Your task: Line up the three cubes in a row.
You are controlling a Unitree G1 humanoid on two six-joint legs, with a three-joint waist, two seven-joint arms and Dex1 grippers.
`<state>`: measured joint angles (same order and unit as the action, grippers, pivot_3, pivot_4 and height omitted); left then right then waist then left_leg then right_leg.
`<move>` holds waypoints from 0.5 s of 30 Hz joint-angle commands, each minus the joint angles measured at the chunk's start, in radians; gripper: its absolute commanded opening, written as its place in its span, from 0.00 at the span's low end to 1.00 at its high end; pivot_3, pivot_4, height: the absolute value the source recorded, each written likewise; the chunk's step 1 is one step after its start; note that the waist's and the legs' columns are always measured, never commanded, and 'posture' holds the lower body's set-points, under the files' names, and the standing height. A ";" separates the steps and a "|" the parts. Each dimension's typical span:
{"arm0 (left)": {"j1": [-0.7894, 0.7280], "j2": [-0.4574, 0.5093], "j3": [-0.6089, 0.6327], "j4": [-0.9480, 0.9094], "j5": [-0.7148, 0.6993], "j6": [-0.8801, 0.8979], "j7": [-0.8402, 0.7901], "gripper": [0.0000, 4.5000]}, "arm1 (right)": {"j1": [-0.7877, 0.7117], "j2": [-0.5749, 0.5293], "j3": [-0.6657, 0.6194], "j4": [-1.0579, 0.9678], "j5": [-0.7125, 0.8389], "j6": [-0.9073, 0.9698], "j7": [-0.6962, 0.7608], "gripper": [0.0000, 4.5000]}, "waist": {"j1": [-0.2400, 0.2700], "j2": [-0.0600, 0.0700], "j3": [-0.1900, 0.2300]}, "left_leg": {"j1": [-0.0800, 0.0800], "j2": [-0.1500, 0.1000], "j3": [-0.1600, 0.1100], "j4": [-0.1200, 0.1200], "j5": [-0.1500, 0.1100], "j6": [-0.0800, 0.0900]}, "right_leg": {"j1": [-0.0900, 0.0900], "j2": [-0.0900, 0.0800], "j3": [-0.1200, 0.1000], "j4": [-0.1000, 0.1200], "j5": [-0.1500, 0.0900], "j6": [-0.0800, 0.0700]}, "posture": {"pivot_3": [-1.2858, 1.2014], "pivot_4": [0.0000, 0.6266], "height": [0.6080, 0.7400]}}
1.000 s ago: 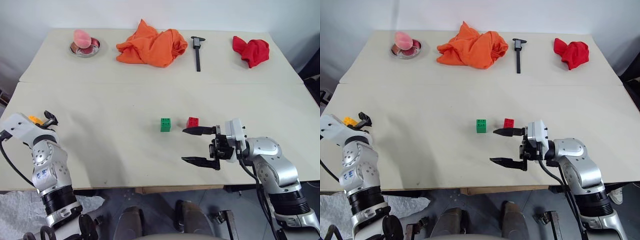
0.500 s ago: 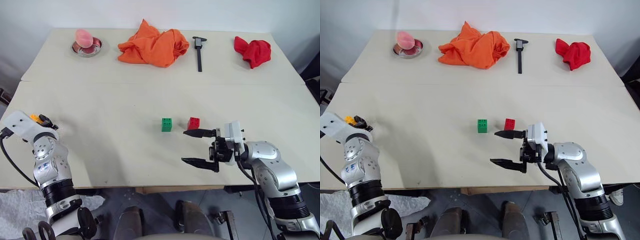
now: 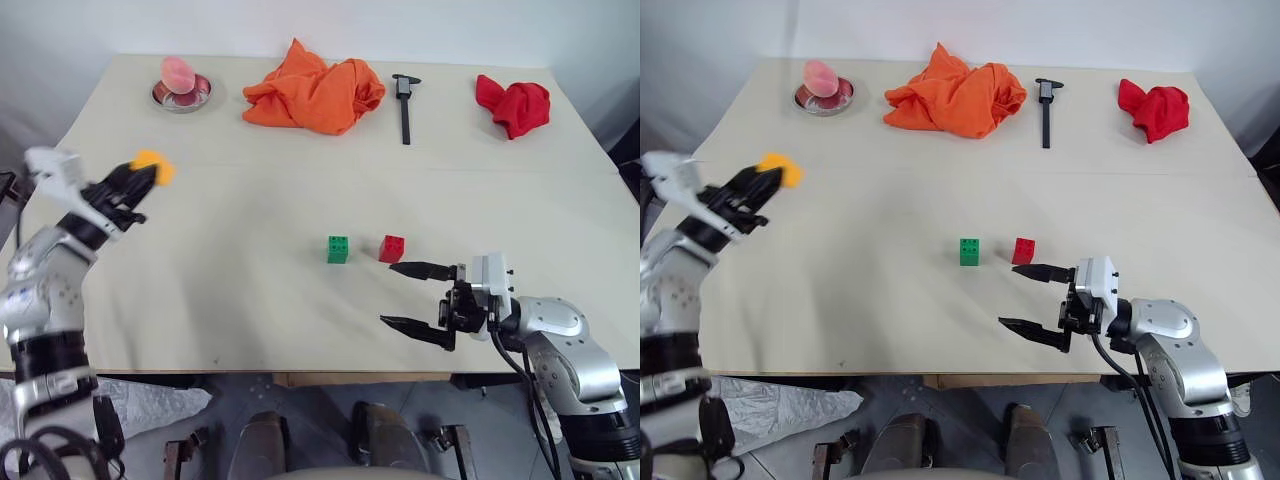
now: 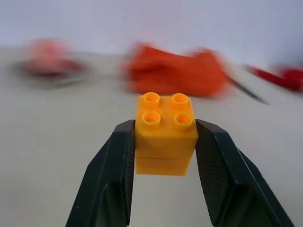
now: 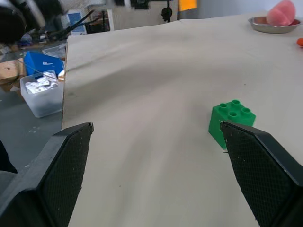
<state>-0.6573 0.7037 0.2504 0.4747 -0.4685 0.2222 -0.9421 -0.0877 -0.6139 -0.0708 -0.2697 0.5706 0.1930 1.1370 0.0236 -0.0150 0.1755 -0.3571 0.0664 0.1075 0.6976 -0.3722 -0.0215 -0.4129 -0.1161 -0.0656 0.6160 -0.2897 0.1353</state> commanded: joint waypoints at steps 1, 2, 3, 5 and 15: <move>-0.092 0.011 -0.116 0.168 0.090 -0.216 -0.303 0.33 | 0.013 -0.018 -0.047 -0.039 0.003 -0.023 -0.018 1.00 | -0.006 0.000 0.000 | 0.000 0.000 0.001 -0.001 0.000 0.000 | -0.001 0.000 0.000 -0.001 0.000 0.000 | 0.52 0.24 1.00; -0.127 0.001 -0.144 0.223 0.107 -0.272 -0.381 0.33 | 0.019 -0.019 -0.052 -0.043 0.003 -0.023 -0.022 1.00 | -0.010 0.000 0.000 | 0.000 0.000 0.002 -0.001 0.000 0.000 | -0.001 0.000 0.000 -0.001 0.000 0.000 | 0.52 0.24 1.00; -0.171 -0.016 -0.175 0.287 0.129 -0.309 -0.443 0.33 | 0.030 -0.020 -0.059 -0.052 0.003 -0.022 -0.028 1.00 | -0.012 0.000 0.000 | 0.000 0.000 0.002 -0.002 0.000 0.000 | -0.002 0.000 0.000 -0.001 0.000 0.000 | 0.52 0.24 1.00; -0.241 -0.048 -0.224 0.399 0.175 -0.389 -0.539 0.33 | 0.055 -0.025 -0.072 -0.070 0.004 -0.022 -0.037 1.00 | -0.010 0.000 0.000 | -0.001 0.000 0.003 -0.003 0.000 0.000 | -0.002 0.000 -0.001 -0.003 0.000 0.000 | 0.52 0.24 1.00; -0.379 -0.137 -0.317 0.704 0.341 -0.625 -0.616 0.33 | 0.181 -0.067 -0.185 -0.149 0.028 -0.005 -0.076 1.00 | -0.006 0.000 0.001 | -0.002 0.000 0.003 -0.002 -0.001 0.001 | -0.002 0.000 -0.001 -0.005 0.002 0.003 | 0.52 0.24 1.00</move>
<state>-1.0066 0.5660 -0.0754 1.1660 -0.1424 -0.3749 -1.5013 0.0811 -0.6657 -0.2181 -0.3736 0.5779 0.1954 1.0646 0.0174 -0.0154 0.1761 -0.3594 0.0667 0.1107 0.6960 -0.3728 -0.0203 -0.4150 -0.1165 -0.0661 0.6109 -0.2881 0.1383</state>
